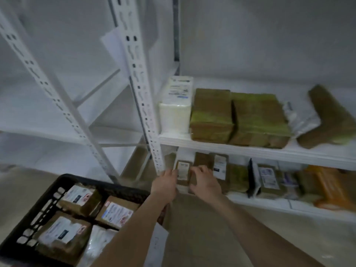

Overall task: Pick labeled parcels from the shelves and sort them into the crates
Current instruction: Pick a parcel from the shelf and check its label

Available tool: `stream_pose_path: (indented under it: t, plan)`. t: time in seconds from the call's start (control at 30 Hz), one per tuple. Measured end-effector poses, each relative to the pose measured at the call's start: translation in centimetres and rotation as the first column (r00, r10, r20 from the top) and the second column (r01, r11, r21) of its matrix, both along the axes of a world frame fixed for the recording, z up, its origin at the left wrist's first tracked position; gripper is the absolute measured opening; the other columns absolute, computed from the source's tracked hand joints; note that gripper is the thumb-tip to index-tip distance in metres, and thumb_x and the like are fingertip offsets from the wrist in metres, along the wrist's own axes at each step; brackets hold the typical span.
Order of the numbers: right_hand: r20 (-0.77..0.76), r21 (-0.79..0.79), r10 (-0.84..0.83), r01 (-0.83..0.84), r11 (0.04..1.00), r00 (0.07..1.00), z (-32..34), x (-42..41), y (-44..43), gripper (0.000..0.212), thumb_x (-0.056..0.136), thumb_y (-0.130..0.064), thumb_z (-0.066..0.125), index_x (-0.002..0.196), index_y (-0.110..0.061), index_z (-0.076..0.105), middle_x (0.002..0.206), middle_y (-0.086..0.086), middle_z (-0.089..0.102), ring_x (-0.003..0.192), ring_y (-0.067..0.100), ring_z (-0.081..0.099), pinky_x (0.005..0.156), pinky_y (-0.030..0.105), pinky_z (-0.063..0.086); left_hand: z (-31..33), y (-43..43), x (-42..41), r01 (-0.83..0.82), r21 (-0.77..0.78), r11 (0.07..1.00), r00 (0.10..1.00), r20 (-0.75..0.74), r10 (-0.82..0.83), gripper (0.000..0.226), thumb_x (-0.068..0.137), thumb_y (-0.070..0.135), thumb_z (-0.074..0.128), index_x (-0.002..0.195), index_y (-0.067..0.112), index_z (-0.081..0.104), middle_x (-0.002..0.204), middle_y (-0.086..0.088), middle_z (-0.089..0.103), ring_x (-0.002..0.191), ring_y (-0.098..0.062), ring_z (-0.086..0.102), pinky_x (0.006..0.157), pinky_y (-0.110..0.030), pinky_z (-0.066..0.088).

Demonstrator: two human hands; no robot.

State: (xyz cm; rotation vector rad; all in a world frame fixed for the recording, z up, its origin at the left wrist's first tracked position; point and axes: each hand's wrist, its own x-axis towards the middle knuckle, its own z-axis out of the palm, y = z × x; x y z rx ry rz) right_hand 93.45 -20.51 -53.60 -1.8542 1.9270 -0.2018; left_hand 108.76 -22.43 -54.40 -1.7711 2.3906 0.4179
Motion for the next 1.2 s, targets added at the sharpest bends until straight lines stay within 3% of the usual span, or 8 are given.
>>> stream_pose_path:
  t: [0.37, 0.6, 0.73, 0.9, 1.07, 1.13, 1.2]
  plan:
    - [-0.092, -0.110, -0.252, 0.241, 0.964, 0.963, 6.4, -26.2, 11.7, 0.052, 0.091, -0.029, 0.056, 0.139, -0.021, 0.038, 0.142, 0.005, 0.037, 0.131, 0.026, 0.033, 0.109, 0.036, 0.033, 7.1, 8.9, -27.9, 0.246, -0.127, 0.961, 0.956, -0.134, -0.262, 0.064, 0.088, 0.019, 0.055, 0.146, 0.015, 0.028, 0.150, -0.007, 0.029, 0.133, -0.026, 0.036, 0.104, -0.038, 0.040]
    - [-0.010, -0.178, -0.376, 0.368, 0.913, 0.927, 9.1, -36.3, 13.4, 0.057, 0.092, -0.023, 0.054, 0.144, -0.020, 0.032, 0.145, 0.005, 0.032, 0.132, 0.025, 0.033, 0.108, 0.035, 0.032, 11.0, 9.4, -39.1, 0.304, -0.229, 0.925, 0.877, -0.313, -0.365, 0.057, 0.093, 0.019, 0.050, 0.147, 0.019, 0.029, 0.150, 0.000, 0.029, 0.131, -0.021, 0.039, 0.097, -0.037, 0.045]
    - [0.032, -0.219, -0.433, 0.429, 0.876, 0.901, 10.0, -41.1, 11.1, 0.054, 0.096, -0.029, 0.051, 0.145, -0.019, 0.030, 0.145, 0.009, 0.032, 0.132, 0.027, 0.033, 0.105, 0.038, 0.036, 12.5, 8.0, -44.9, 0.257, -0.382, 0.888, 0.806, -0.422, -0.415, 0.049, 0.094, 0.016, 0.047, 0.142, 0.017, 0.036, 0.145, -0.002, 0.036, 0.122, -0.021, 0.049, 0.093, -0.033, 0.047]
    - [0.060, -0.252, -0.457, 0.456, 0.853, 0.887, 11.5, -45.5, 5.4, 0.063, 0.093, -0.035, 0.056, 0.148, -0.022, 0.027, 0.146, 0.011, 0.031, 0.130, 0.031, 0.035, 0.102, 0.042, 0.040, 14.9, 2.4, -49.5, 0.120, -0.694, 0.710, 0.745, -0.410, -0.526, 0.050, 0.074, 0.009, 0.064, 0.124, 0.010, 0.057, 0.127, -0.010, 0.055, 0.115, -0.030, 0.055, 0.096, -0.039, 0.048]
    - [-0.023, -0.187, -0.352, 0.342, 0.921, 0.936, 11.8, -47.8, 0.4, 0.066, 0.091, -0.031, 0.058, 0.147, -0.040, 0.023, 0.154, 0.010, 0.020, 0.137, 0.034, 0.027, 0.106, 0.045, 0.037, 17.2, -3.0, -51.4, 0.086, -0.516, 0.852, 0.933, -0.259, -0.251, 0.064, 0.085, 0.031, 0.057, 0.144, 0.021, 0.033, 0.152, -0.013, 0.025, 0.144, -0.029, 0.015, 0.118, -0.044, 0.015]
    - [-0.080, -0.144, -0.291, 0.277, 0.950, 0.953, 11.4, -48.0, -1.1, 0.061, 0.094, -0.028, 0.052, 0.146, -0.045, 0.024, 0.156, 0.008, 0.015, 0.140, 0.034, 0.023, 0.109, 0.043, 0.033, 17.1, -4.5, -51.5, 0.089, -0.441, 0.893, 0.964, -0.189, -0.189, 0.067, 0.085, 0.034, 0.058, 0.145, 0.022, 0.030, 0.154, -0.013, 0.020, 0.146, -0.030, 0.011, 0.117, -0.045, 0.020]
    - [-0.131, -0.129, -0.249, 0.232, 0.964, 0.960, 11.0, -48.3, -2.2, 0.056, 0.096, -0.026, 0.044, 0.145, -0.047, 0.026, 0.155, 0.008, 0.021, 0.138, 0.034, 0.028, 0.107, 0.042, 0.034, 17.0, -5.3, -51.6, 0.064, -0.331, 0.941, 0.973, -0.188, -0.132, 0.068, 0.085, 0.033, 0.060, 0.144, 0.021, 0.030, 0.151, -0.013, 0.026, 0.140, -0.032, 0.026, 0.105, -0.045, 0.040]
